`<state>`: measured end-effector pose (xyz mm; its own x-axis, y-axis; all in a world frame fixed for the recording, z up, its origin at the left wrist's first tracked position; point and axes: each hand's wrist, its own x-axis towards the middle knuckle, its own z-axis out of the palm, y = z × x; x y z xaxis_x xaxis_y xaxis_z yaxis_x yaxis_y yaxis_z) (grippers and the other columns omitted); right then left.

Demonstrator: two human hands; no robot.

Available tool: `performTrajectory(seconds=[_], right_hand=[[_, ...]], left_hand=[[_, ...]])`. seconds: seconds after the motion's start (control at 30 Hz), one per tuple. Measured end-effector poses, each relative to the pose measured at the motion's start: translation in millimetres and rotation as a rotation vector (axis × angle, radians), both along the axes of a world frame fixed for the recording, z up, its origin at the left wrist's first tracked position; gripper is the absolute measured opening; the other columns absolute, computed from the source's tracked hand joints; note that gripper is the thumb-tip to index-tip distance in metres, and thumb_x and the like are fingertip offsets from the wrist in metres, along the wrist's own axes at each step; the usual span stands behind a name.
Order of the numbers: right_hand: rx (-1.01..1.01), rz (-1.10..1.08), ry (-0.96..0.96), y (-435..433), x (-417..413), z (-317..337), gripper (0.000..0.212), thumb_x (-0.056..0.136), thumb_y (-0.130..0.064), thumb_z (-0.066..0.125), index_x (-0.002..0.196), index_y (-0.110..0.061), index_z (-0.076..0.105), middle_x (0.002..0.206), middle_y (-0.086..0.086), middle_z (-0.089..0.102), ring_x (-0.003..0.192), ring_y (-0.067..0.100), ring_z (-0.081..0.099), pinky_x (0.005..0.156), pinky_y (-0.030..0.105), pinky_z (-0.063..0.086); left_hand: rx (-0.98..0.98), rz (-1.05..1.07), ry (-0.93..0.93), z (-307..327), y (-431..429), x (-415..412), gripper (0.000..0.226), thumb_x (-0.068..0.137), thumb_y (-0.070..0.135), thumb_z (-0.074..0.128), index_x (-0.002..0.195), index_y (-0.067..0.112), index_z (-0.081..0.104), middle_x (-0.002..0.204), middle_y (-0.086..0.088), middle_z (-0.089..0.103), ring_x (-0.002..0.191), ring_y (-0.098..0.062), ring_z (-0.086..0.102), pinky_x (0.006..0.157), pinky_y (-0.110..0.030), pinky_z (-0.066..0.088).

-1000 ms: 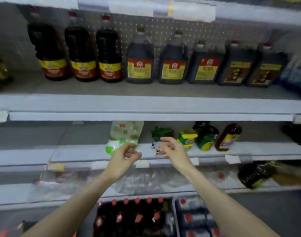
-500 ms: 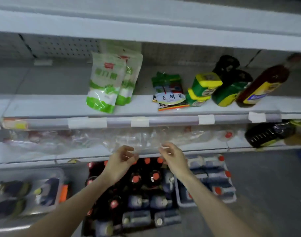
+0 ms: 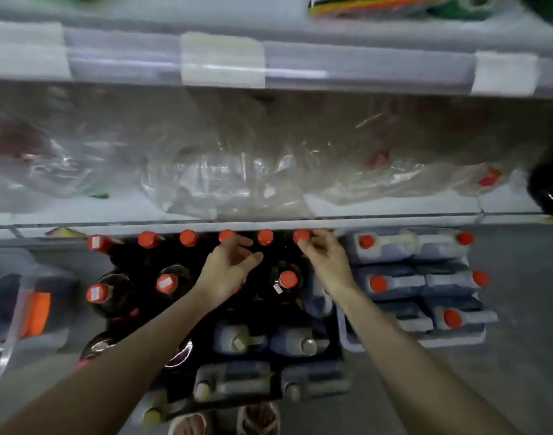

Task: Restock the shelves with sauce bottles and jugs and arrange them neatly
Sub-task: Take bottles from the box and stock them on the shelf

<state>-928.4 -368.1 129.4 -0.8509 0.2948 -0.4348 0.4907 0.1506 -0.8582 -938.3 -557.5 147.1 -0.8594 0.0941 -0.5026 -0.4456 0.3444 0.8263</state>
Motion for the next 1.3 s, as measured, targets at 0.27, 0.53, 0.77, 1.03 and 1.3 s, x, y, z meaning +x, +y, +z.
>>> performTrajectory(seconds=[0.27, 0.53, 0.77, 1.03, 1.3], right_hand=[[0.078, 0.081, 0.008, 15, -23, -112, 0.034, 0.08, -0.01, 0.076, 0.099, -0.031, 0.056, 0.094, -0.011, 0.064, 0.096, 0.014, 0.061, 0.09, 0.026, 0.046], [0.114, 0.032, 0.019, 12, -31, -139, 0.024, 0.082, -0.008, 0.074, 0.094, -0.024, 0.06, 0.093, 0.0, 0.067, 0.096, 0.022, 0.064, 0.096, 0.038, 0.049], [0.105, 0.041, 0.121, 18, -36, -71, 0.022, 0.083, -0.004, 0.072, 0.088, -0.021, 0.06, 0.082, -0.006, 0.064, 0.077, 0.006, 0.06, 0.076, 0.014, 0.046], [0.09, 0.073, 0.182, 20, -26, 114, 0.025, 0.083, -0.013, 0.074, 0.084, -0.032, 0.059, 0.088, -0.008, 0.065, 0.089, 0.012, 0.061, 0.088, 0.025, 0.047], [0.065, 0.152, 0.373, 11, -19, 379, 0.016, 0.083, -0.01, 0.073, 0.086, -0.022, 0.063, 0.081, -0.007, 0.066, 0.068, -0.007, 0.059, 0.072, 0.01, 0.046]], left_hand=[[-0.003, -0.003, 0.046, -93, 12, -8, 0.022, 0.086, 0.017, 0.069, 0.105, 0.018, 0.059, 0.087, -0.004, 0.069, 0.085, -0.018, 0.066, 0.075, -0.02, 0.05], [-0.011, -0.023, 0.064, -110, 3, -12, 0.023, 0.087, 0.017, 0.068, 0.108, 0.016, 0.059, 0.086, -0.001, 0.069, 0.083, -0.011, 0.065, 0.07, -0.017, 0.051], [-0.008, -0.014, 0.062, -62, -7, -21, 0.022, 0.088, 0.021, 0.068, 0.108, 0.018, 0.059, 0.091, -0.006, 0.069, 0.085, -0.014, 0.064, 0.072, -0.017, 0.046], [0.042, -0.049, 0.079, 97, -1, -10, 0.025, 0.089, 0.017, 0.066, 0.112, 0.017, 0.057, 0.088, -0.001, 0.065, 0.08, -0.013, 0.061, 0.069, -0.017, 0.047], [0.111, -0.142, 0.241, 323, 11, -7, 0.033, 0.083, 0.025, 0.073, 0.109, 0.022, 0.054, 0.092, -0.002, 0.063, 0.077, -0.012, 0.059, 0.062, -0.015, 0.045]])
